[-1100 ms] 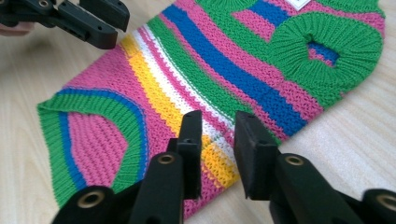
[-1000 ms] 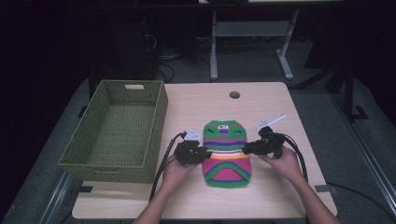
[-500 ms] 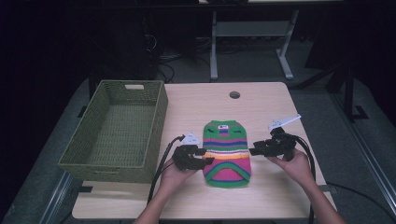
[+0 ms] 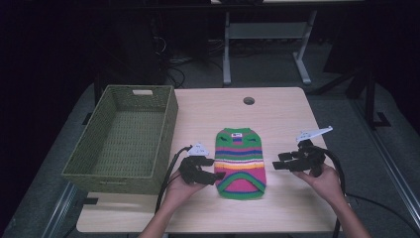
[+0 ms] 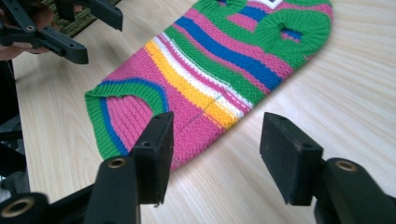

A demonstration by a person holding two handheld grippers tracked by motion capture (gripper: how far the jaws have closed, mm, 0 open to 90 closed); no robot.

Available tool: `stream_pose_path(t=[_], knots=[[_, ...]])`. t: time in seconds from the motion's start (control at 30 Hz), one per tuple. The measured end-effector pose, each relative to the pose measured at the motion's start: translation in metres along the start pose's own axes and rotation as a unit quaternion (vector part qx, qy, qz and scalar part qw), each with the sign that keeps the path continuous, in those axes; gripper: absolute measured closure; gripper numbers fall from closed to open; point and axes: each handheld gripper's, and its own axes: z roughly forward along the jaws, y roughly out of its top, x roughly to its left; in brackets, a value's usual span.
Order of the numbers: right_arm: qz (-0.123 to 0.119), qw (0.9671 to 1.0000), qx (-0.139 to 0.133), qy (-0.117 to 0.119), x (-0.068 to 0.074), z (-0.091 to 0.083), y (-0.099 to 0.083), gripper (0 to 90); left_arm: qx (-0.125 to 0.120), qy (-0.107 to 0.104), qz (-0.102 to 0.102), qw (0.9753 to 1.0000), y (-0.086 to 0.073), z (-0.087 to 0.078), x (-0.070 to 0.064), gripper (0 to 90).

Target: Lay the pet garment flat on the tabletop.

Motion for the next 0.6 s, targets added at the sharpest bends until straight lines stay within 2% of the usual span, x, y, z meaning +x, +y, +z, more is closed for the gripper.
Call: stream_pose_path(t=[0.2,0.3,0.37,0.43,0.47,0.53,0.6], knots=[[0.000,1.0000,0.003,-0.004,-0.003,-0.006,-0.011,42.6,-0.001,0.001,-0.002,1.0000,-0.004,-0.003,-0.001,27.7],[0.002,1.0000,0.006,-0.004,-0.002,-0.008,-0.015,42.8,-0.001,0.008,0.004,1.0000,-0.006,-0.005,-0.001,27.9],[0.000,1.0000,0.005,-0.004,-0.002,-0.009,-0.019,43.0,-0.004,0.008,-0.003,1.0000,-0.009,-0.007,0.000,27.8],[0.001,1.0000,0.006,-0.002,-0.003,-0.009,-0.022,44.3,-0.004,0.009,0.000,1.0000,-0.010,-0.008,0.001,27.7],[0.003,1.0000,0.006,-0.002,-0.003,-0.009,-0.024,44.0,-0.004,0.007,-0.006,1.0000,-0.012,-0.008,0.000,27.6],[0.006,0.9999,0.011,-0.003,-0.003,-0.009,-0.026,43.5,-0.001,0.007,-0.005,1.0000,-0.013,-0.009,0.000,27.4],[0.003,1.0000,0.007,-0.001,-0.002,-0.011,-0.030,43.6,0.007,0.007,0.004,0.9999,-0.015,-0.008,-0.002,27.4]])
